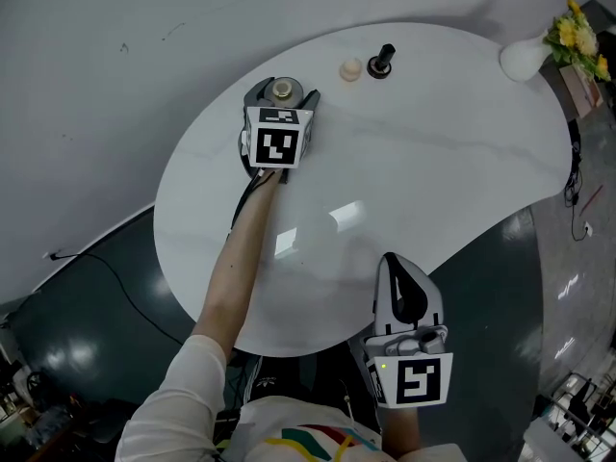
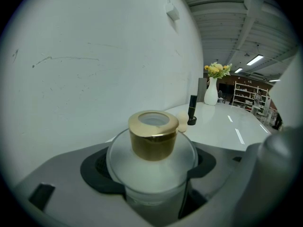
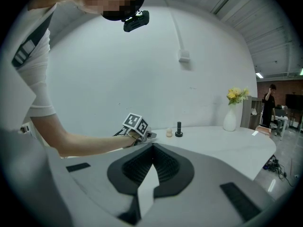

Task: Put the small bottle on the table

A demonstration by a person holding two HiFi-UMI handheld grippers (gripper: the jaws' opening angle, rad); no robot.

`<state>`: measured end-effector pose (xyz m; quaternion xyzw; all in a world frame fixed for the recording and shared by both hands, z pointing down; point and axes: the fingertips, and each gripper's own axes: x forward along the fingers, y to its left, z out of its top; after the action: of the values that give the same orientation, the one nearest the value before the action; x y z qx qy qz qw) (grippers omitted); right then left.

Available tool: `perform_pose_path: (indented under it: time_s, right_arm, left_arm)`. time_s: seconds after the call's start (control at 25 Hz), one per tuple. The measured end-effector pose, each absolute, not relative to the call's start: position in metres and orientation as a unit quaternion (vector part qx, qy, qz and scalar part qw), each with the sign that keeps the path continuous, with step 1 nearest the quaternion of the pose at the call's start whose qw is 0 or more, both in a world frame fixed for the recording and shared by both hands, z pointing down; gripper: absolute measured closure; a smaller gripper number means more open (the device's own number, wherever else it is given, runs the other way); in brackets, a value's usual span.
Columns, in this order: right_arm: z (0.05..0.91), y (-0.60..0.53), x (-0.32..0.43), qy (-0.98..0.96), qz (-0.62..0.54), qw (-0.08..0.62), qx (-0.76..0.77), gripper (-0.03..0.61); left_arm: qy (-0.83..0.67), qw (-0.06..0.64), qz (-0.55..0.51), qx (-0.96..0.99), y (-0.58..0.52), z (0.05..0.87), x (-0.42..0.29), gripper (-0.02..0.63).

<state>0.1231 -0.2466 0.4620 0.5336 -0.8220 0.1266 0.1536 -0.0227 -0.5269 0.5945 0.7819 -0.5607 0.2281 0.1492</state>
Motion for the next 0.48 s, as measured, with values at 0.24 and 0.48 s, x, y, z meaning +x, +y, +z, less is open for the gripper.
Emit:
perform_pose_path:
  time_s: [0.24, 0.48]
  right_arm:
    - [0.453, -0.242, 0.127, -0.821, 0.121, 0.148, 0.538, 0.568]
    - [0.440, -0.241, 0.128, -0.819, 0.110, 0.147, 0.544, 0.568]
  left_arm:
    - [-0.572, 0.148, 0.198, 0.782, -0.526, 0.587, -0.023, 0.258]
    - [-0.586, 0.122, 0.202, 0.776, -0.521, 0.579, -0.027, 0.258]
